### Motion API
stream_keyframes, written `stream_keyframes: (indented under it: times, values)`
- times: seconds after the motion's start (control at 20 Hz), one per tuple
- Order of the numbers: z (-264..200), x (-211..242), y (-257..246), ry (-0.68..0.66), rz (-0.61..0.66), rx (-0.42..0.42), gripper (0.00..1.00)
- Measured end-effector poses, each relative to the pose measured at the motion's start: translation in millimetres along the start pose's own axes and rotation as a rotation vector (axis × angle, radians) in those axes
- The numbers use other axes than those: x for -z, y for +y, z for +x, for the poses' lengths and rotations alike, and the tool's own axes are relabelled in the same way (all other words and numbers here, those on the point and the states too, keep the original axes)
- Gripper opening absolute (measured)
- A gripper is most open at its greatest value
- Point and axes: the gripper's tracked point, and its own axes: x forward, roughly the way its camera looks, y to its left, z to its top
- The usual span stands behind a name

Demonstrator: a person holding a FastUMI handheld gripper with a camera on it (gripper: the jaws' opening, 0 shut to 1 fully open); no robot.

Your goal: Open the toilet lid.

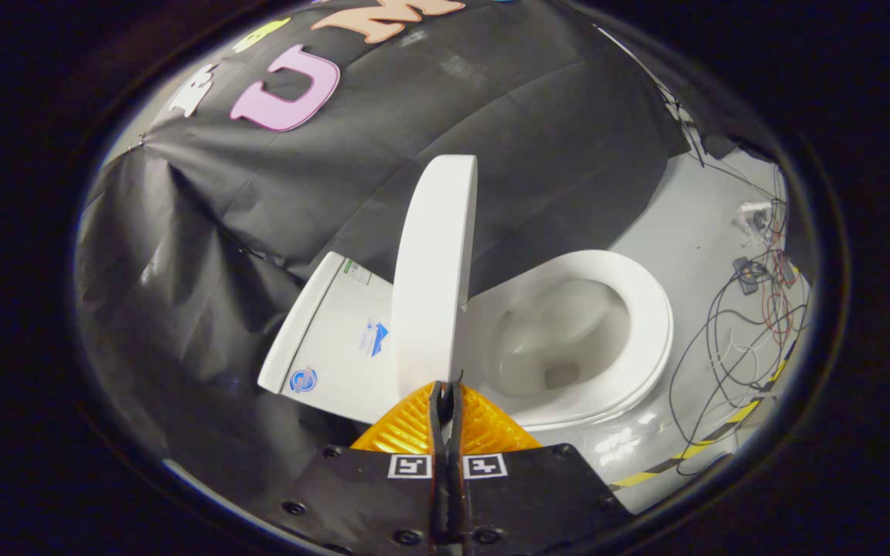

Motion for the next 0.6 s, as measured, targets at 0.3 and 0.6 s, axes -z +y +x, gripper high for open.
stream_keyframes:
  times: [0.3, 0.6]
  values:
    - [1, -4, 17, -0.045, -0.052, 0.027, 0.0]
    - [2, -7, 21, -0.084, -0.159, 0.07, 0.01]
